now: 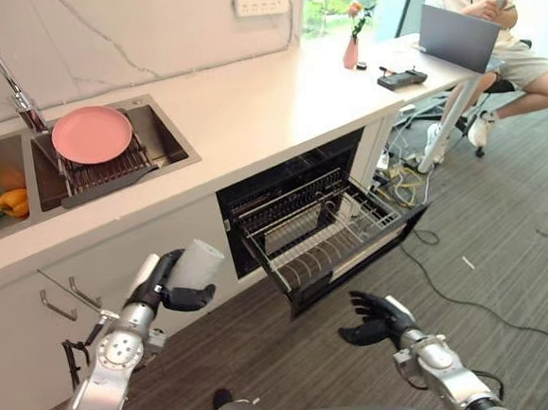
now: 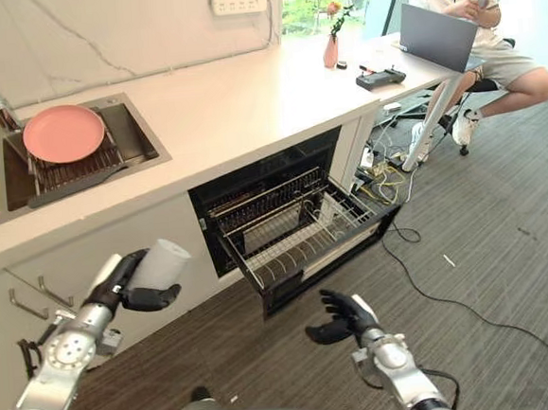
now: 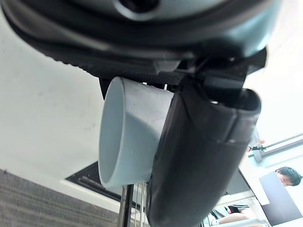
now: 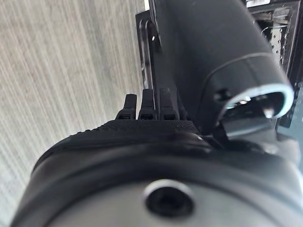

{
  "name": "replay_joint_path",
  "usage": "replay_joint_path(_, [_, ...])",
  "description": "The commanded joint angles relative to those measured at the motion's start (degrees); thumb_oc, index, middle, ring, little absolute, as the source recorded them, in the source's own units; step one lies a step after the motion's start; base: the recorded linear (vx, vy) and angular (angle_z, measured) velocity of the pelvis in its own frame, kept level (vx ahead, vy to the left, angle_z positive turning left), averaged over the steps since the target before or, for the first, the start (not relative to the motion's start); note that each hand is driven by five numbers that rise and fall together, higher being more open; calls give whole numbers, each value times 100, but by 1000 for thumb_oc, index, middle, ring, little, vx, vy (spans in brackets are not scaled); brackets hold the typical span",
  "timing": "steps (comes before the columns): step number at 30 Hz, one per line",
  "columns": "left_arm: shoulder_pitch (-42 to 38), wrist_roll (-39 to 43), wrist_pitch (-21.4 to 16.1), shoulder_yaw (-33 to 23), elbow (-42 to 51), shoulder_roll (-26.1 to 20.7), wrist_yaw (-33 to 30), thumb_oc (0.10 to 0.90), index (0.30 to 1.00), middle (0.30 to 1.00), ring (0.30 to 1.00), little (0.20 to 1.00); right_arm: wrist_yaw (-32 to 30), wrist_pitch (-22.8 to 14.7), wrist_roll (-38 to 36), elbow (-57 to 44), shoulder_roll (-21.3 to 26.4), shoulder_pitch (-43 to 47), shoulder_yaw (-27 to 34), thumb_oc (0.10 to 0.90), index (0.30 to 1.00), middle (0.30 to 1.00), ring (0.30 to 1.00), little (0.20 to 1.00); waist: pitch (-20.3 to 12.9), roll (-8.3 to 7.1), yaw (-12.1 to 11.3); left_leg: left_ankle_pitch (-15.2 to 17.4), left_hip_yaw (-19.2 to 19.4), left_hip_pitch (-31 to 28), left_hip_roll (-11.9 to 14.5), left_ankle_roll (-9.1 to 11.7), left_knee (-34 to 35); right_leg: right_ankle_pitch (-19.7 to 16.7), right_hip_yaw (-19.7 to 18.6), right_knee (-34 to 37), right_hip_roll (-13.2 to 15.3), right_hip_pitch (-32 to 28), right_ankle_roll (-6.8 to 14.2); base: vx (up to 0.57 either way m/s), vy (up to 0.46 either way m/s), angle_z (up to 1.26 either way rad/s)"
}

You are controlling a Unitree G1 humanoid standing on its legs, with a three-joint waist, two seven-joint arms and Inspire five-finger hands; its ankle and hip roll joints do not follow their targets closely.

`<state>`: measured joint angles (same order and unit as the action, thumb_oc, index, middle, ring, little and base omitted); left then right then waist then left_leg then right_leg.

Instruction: Place the dishes in the dishwasher.

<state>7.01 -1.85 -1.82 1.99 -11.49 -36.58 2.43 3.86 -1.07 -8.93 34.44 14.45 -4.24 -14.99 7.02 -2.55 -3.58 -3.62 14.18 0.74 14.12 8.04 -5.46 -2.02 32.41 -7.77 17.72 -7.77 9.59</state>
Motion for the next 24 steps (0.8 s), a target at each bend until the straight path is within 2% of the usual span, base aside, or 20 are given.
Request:
replay_joint_path(1, [-371,-171,-398,-219,618,-400,-175,400,300,300,300,300,-5,-318,71,-587,45,465,280,800,900,900,900,900,-95,197,-142,702,-36,132,257,-83,-576,399,-92,-1115,316,488,283,2,324,-13])
replay_joint_path(2, [-368,-282,-414,-219,652,-466,-164,400,300,300,300,300,13,-321,84,-618,-6,465,291,800,900,900,900,900,-69,196,-143,789,63,61,143,-206,-568,313,-151,-1501,472,610,372,27,505,-34])
replay_joint_path(3, [-339,-370,-393,-247,700,-529,-177,400,300,300,300,300,53,-306,140,-736,-30,472,301,800,900,900,900,900,-3,250,-93,886,225,-144,-13,-373,-460,-8,-175,-2078,661,865,450,32,357,-38])
replay_joint_path(4, [-337,-373,-392,-251,703,-527,-176,400,300,300,300,300,54,-298,142,-746,-29,470,300,800,900,900,900,900,3,228,-119,886,265,-171,-45,-388,-436,0,-226,-2121,698,903,455,43,279,-38])
replay_joint_path(5, [-316,-400,-394,-296,747,-533,-183,400,300,300,300,300,52,-326,164,-847,-22,457,358,800,900,900,900,900,-7,240,-99,947,354,-266,-107,-434,-365,-144,-152,-2104,771,962,505,54,135,-31])
replay_joint_path(6, [-259,-396,-406,-368,811,-469,-182,400,300,300,300,300,52,-322,181,-993,14,445,416,800,900,900,900,900,-103,216,-118,975,360,-314,-286,-462,-200,-112,-86,-1427,737,876,475,77,111,-38])
replay_joint_path(7, [-261,-392,-427,-398,839,-430,-189,400,300,300,300,300,41,-330,180,-1076,34,438,457,800,900,900,900,900,-131,204,-108,962,307,-302,-333,-441,-164,-220,-95,-957,712,875,458,60,43,-34])
replay_joint_path(8, [-259,-393,-427,-398,841,-428,-188,400,300,300,300,300,42,-324,180,-1085,36,432,459,800,900,900,900,900,-142,214,-106,955,304,-294,-326,-442,-158,-257,-79,-894,687,855,458,59,-27,-14])
replay_joint_path(9, [-299,-459,-479,-391,818,-413,-297,400,300,300,300,300,-1,-373,191,-1146,100,459,487,800,900,900,900,900,-151,227,-27,920,245,-254,-303,-412,-160,-447,-273,-607,668,978,472,100,-65,4])
replay_joint_path(10, [-341,-457,-469,-408,822,-359,-292,400,300,300,300,300,13,-368,182,-1255,129,365,529,800,900,900,900,900,-202,117,-88,929,334,-261,-318,-358,-188,-499,-108,-203,665,863,508,108,-62,12])
replay_joint_path(11, [-342,-459,-462,-395,820,-363,-293,400,300,300,300,300,13,-364,183,-1267,126,345,533,800,900,900,900,900,-205,124,-89,947,318,-281,-316,-350,-180,-521,-103,-166,651,828,518,142,-80,8])
replay_joint_path(12, [-319,-432,-466,-402,819,-293,-283,400,300,300,300,300,41,-351,167,-1344,127,262,559,800,900,900,900,900,-259,89,-113,959,286,-303,-305,-337,-173,-465,-36,-18,590,725,503,176,-98,8])
replay_joint_path(13, [-265,-381,-472,-458,813,-140,-297,400,300,300,300,300,31,-330,159,-1414,223,208,675,800,900,900,900,900,-335,56,-69,910,280,-313,-237,-258,-119,-587,80,177,501,621,523,166,-104,8])
replay_joint_path(14, [-262,-382,-472,-459,814,-138,-297,400,300,300,300,300,32,-329,158,-1416,225,206,674,800,900,900,900,900,-337,61,-64,909,276,-312,-234,-257,-119,-590,87,184,495,615,523,169,-140,13])
replay_joint_path(15, [-141,-242,-460,-538,808,10,-261,400,300,300,300,300,-19,-333,111,-1418,259,203,793,800,900,900,900,900,-415,57,-55,829,310,-338,-135,-167,-16,-549,195,328,396,532,515,75,-73,12])
replay_joint_path(18, [-77,-159,-434,-615,825,87,-244,400,300,300,300,300,-77,-339,33,-1494,293,223,916,800,900,900,900,900,-472,48,-36,705,327,-339,-4,-50,99,-425,263,550,219,452,474,70,-104,3])
replay_joint_path(21, [-37,-164,-394,-736,828,181,-222,400,300,300,300,300,-149,-376,-147,-1729,327,208,1116,800,900,900,900,900,-630,44,-14,500,479,-430,232,152,350,-314,384,964,-86,271,435,106,-103,6])
replay_joint_path(24, [-101,-166,-371,-762,846,204,-250,400,300,300,300,300,-192,-419,-287,-1949,341,218,1243,800,900,900,900,900,-638,51,16,370,552,-440,384,252,376,-220,379,980,-234,289,366,65,-63,-2])
